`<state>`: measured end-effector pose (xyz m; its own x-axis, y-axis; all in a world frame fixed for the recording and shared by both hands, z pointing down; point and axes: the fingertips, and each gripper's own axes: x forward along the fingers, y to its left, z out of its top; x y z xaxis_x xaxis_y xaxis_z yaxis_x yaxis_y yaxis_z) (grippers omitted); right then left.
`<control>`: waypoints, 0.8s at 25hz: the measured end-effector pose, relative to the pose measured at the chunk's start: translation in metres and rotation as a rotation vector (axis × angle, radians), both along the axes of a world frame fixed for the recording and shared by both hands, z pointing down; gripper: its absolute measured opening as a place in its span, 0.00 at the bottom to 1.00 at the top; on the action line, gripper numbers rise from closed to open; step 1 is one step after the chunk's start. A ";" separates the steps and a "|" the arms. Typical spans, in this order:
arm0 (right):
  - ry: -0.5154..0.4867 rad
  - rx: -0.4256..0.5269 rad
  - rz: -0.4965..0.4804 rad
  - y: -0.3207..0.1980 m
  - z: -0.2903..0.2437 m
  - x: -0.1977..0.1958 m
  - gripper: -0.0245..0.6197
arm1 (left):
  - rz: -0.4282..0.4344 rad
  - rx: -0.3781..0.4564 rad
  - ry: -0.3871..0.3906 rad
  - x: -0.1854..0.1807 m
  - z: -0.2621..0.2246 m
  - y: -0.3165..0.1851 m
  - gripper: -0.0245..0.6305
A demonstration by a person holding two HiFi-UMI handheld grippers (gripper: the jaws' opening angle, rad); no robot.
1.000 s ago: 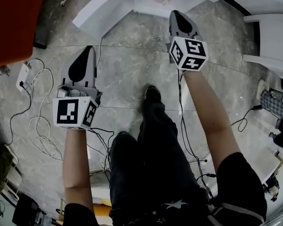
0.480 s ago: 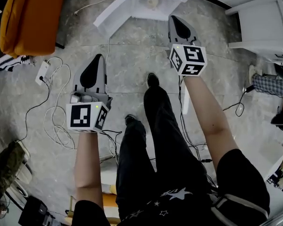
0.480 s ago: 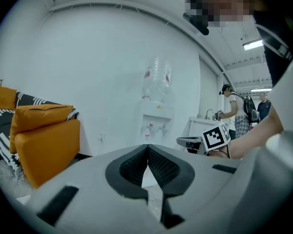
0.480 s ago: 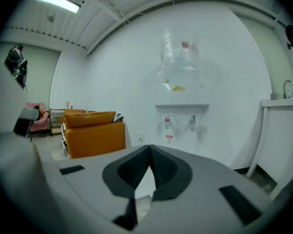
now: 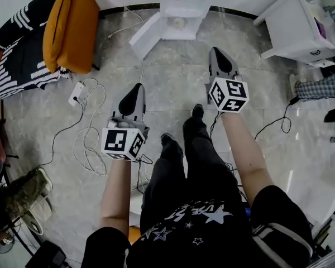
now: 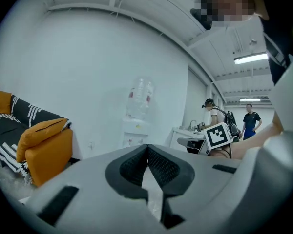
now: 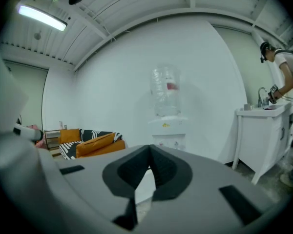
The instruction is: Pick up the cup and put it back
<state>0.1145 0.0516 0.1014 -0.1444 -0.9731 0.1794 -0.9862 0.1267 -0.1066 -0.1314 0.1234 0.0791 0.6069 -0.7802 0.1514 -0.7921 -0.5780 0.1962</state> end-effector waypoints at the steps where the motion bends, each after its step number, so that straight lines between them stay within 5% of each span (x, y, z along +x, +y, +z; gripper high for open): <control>1: 0.006 0.013 -0.008 0.014 -0.013 0.000 0.05 | 0.004 0.008 0.004 0.003 -0.010 0.008 0.05; 8: 0.085 0.059 -0.024 0.076 -0.086 0.021 0.05 | -0.038 0.033 0.053 0.012 -0.069 0.033 0.05; 20: 0.075 0.078 -0.088 0.155 -0.103 0.085 0.05 | -0.106 0.041 -0.002 0.053 -0.080 0.091 0.05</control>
